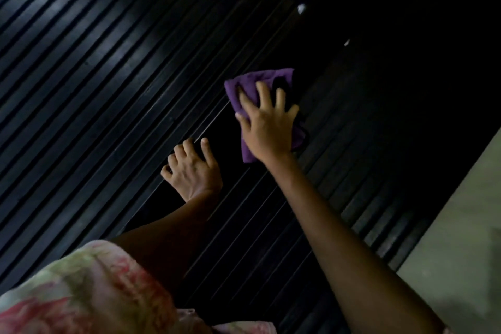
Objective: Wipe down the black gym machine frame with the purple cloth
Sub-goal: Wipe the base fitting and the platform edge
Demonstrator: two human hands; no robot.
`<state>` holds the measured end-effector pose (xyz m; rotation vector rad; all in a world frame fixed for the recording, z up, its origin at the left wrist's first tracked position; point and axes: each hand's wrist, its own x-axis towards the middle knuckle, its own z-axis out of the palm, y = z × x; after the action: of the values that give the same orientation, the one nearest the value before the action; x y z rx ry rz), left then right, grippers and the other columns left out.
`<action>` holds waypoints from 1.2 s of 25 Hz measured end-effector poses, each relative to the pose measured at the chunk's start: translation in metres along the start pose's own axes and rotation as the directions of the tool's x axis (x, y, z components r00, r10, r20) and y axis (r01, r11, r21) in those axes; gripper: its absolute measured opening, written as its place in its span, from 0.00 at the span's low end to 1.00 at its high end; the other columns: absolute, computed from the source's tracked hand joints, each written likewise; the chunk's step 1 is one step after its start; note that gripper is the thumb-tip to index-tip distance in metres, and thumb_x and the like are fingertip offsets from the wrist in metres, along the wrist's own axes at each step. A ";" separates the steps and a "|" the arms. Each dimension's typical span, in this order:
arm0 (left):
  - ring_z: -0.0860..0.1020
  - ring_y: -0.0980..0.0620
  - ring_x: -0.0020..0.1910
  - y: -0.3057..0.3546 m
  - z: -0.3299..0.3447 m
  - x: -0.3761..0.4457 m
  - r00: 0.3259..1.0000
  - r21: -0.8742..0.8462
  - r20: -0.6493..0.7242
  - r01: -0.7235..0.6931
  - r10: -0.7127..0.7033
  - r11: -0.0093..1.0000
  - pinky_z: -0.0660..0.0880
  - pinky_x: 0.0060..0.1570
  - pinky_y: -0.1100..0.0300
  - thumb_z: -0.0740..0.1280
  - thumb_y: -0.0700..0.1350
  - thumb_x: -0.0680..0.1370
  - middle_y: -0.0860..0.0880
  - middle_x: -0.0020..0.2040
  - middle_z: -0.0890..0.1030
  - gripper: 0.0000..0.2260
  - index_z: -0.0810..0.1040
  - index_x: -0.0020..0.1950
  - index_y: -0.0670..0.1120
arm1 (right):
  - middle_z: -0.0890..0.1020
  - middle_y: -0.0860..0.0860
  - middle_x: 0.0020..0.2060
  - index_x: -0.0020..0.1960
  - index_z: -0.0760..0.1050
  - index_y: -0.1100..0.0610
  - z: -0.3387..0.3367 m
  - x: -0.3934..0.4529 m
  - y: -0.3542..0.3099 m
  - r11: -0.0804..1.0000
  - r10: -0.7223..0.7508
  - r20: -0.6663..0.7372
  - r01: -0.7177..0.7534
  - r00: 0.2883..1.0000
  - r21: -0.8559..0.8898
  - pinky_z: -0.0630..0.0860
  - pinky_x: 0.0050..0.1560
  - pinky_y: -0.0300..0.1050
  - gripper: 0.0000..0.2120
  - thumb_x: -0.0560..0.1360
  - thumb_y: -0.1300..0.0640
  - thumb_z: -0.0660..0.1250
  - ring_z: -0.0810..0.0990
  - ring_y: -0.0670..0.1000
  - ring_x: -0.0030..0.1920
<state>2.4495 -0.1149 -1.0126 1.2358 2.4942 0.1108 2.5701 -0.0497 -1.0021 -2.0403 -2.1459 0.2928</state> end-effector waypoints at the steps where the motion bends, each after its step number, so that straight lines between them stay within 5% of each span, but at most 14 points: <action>1: 0.70 0.42 0.62 0.000 0.000 0.000 1.000 0.010 0.006 0.007 -0.007 1.000 0.59 0.63 0.46 0.46 0.59 0.81 0.43 0.61 0.75 0.26 0.73 0.63 0.44 | 0.76 0.55 0.63 0.61 0.78 0.48 0.003 -0.013 -0.002 0.997 -0.076 0.027 0.076 0.997 -0.005 0.71 0.50 0.66 0.19 0.70 0.50 0.70 0.68 0.62 0.61; 5: 0.69 0.44 0.63 -0.002 0.001 0.001 0.999 0.017 0.035 0.014 -0.014 1.000 0.59 0.64 0.47 0.51 0.56 0.82 0.44 0.62 0.75 0.21 0.72 0.66 0.44 | 0.75 0.53 0.63 0.63 0.76 0.47 -0.007 -0.001 0.030 0.957 -0.280 0.075 0.285 0.957 -0.060 0.71 0.49 0.62 0.20 0.72 0.50 0.60 0.68 0.61 0.58; 9: 0.70 0.44 0.62 -0.002 0.003 0.001 0.999 0.036 0.038 0.002 -0.003 0.999 0.59 0.65 0.46 0.49 0.56 0.82 0.45 0.62 0.74 0.22 0.71 0.67 0.45 | 0.62 0.51 0.73 0.71 0.66 0.45 -0.031 0.081 0.083 0.995 0.002 0.111 0.009 0.994 -0.104 0.61 0.64 0.65 0.21 0.79 0.48 0.58 0.60 0.62 0.70; 15: 0.70 0.44 0.61 -0.003 0.003 0.000 0.999 0.019 0.036 -0.009 0.009 1.000 0.59 0.63 0.46 0.42 0.61 0.79 0.45 0.61 0.75 0.30 0.72 0.66 0.45 | 0.61 0.50 0.74 0.72 0.66 0.44 -0.033 0.096 0.069 0.968 0.246 0.030 -0.244 0.969 -0.052 0.59 0.65 0.63 0.21 0.79 0.49 0.59 0.58 0.60 0.72; 19: 0.70 0.44 0.62 -0.001 0.000 0.000 0.997 0.007 0.074 0.004 -0.004 1.000 0.58 0.65 0.46 0.49 0.57 0.82 0.44 0.62 0.74 0.23 0.71 0.66 0.45 | 0.66 0.53 0.71 0.69 0.71 0.46 -0.021 0.015 0.018 0.999 0.052 0.164 -0.053 0.985 0.001 0.64 0.59 0.68 0.21 0.76 0.52 0.65 0.64 0.64 0.68; 22: 0.70 0.43 0.61 0.000 -0.002 0.000 0.997 -0.009 0.075 0.010 -0.010 1.000 0.59 0.65 0.46 0.48 0.58 0.81 0.44 0.61 0.74 0.24 0.72 0.65 0.43 | 0.68 0.54 0.70 0.68 0.71 0.46 -0.030 0.023 0.039 0.986 -0.147 0.203 0.160 0.968 -0.046 0.68 0.55 0.67 0.22 0.75 0.53 0.66 0.68 0.65 0.64; 25: 0.71 0.44 0.60 0.001 -0.003 -0.003 0.998 -0.001 0.062 -0.013 0.013 1.000 0.60 0.64 0.47 0.40 0.62 0.77 0.44 0.61 0.75 0.33 0.72 0.64 0.43 | 0.62 0.50 0.73 0.70 0.67 0.44 -0.043 0.081 0.079 0.997 0.058 0.176 -0.048 0.983 -0.061 0.66 0.62 0.62 0.21 0.78 0.49 0.61 0.61 0.62 0.69; 27: 0.70 0.44 0.61 0.001 -0.004 -0.002 0.998 0.000 0.063 -0.008 0.008 1.000 0.59 0.65 0.47 0.41 0.60 0.78 0.44 0.61 0.74 0.31 0.71 0.65 0.43 | 0.62 0.48 0.73 0.69 0.68 0.42 -0.044 0.097 0.081 0.964 0.264 0.098 -0.266 0.960 0.014 0.64 0.64 0.58 0.21 0.77 0.47 0.61 0.60 0.58 0.70; 30: 0.71 0.43 0.61 0.000 -0.007 -0.003 0.996 -0.024 0.087 -0.005 0.008 1.000 0.59 0.65 0.46 0.42 0.60 0.78 0.43 0.60 0.75 0.31 0.72 0.64 0.41 | 0.60 0.48 0.74 0.72 0.65 0.41 -0.028 0.087 0.053 0.916 0.398 0.019 -0.396 0.917 -0.065 0.59 0.64 0.55 0.22 0.78 0.43 0.57 0.60 0.58 0.70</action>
<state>2.4487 -0.1167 -1.0049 1.2129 2.4073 0.0863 2.6233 0.0406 -0.9900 -2.5152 -1.7551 0.3147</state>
